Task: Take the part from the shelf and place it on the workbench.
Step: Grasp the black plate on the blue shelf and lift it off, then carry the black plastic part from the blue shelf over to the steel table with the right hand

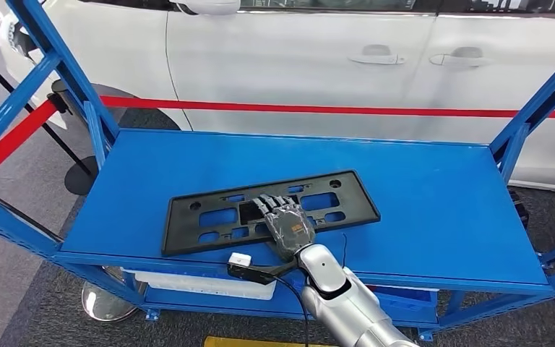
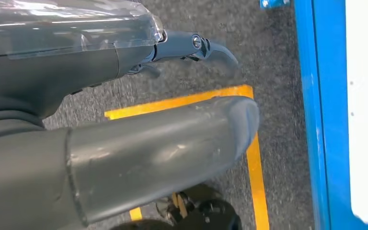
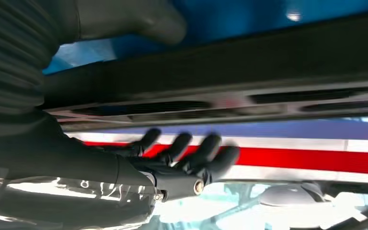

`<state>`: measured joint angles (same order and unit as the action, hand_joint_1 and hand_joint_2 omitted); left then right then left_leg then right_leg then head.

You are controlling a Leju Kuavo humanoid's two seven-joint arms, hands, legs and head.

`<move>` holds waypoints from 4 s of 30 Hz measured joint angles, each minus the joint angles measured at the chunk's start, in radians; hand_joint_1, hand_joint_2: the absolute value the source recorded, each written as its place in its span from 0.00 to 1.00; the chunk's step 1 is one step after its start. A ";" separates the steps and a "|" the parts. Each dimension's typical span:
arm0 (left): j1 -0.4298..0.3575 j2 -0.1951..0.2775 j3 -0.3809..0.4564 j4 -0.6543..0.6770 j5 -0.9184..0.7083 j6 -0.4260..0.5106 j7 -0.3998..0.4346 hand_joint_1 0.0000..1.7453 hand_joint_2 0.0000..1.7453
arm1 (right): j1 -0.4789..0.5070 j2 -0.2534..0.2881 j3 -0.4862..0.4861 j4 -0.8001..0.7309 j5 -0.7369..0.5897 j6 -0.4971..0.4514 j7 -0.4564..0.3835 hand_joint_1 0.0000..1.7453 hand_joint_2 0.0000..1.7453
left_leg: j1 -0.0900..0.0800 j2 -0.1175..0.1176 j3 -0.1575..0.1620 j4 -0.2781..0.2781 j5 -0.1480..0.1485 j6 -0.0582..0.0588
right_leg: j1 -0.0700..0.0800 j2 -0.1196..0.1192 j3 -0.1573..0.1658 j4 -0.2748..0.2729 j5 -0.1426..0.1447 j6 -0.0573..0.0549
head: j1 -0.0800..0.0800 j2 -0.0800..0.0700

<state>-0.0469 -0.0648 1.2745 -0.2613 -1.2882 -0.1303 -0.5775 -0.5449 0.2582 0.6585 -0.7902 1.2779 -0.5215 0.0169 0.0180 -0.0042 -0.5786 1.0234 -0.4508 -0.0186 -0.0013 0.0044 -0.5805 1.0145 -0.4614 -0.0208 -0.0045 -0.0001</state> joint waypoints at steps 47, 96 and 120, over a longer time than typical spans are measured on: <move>0.018 -0.054 0.101 -0.002 0.062 0.039 0.009 0.00 0.00 | 0.470 -0.167 -0.054 -1.009 -1.034 0.109 -0.507 1.00 1.00 | 0.001 0.006 0.038 -0.023 -0.015 0.030 | 0.001 -0.004 -0.006 0.025 -0.023 0.022 | -0.011 0.000; 0.031 -0.115 0.148 -0.099 0.016 0.068 0.044 0.00 0.00 | 1.030 -0.134 -0.377 -1.276 -1.220 0.284 -0.683 1.00 1.00 | 0.000 0.008 -0.089 0.201 -0.142 -0.012 | -0.011 -0.009 0.036 -0.008 -0.023 -0.015 | -0.008 0.000; 0.030 -0.129 0.150 -0.140 -0.002 0.039 0.051 0.00 0.00 | 1.057 -0.116 -0.397 -1.284 -1.219 0.293 -0.698 1.00 1.00 | -0.013 0.018 -0.036 -0.005 0.048 0.020 | -0.013 -0.006 0.131 -0.016 -0.094 0.031 | -0.003 0.000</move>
<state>-0.0169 -0.1935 1.4245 -0.4016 -1.2901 -0.0908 -0.5261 0.5124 0.1425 0.2620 -2.0745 0.0588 -0.2285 -0.6810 0.0046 0.0133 -0.6141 1.0185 -0.4025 0.0009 -0.0145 -0.0014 -0.4490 0.9989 -0.5550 0.0105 -0.0077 0.0000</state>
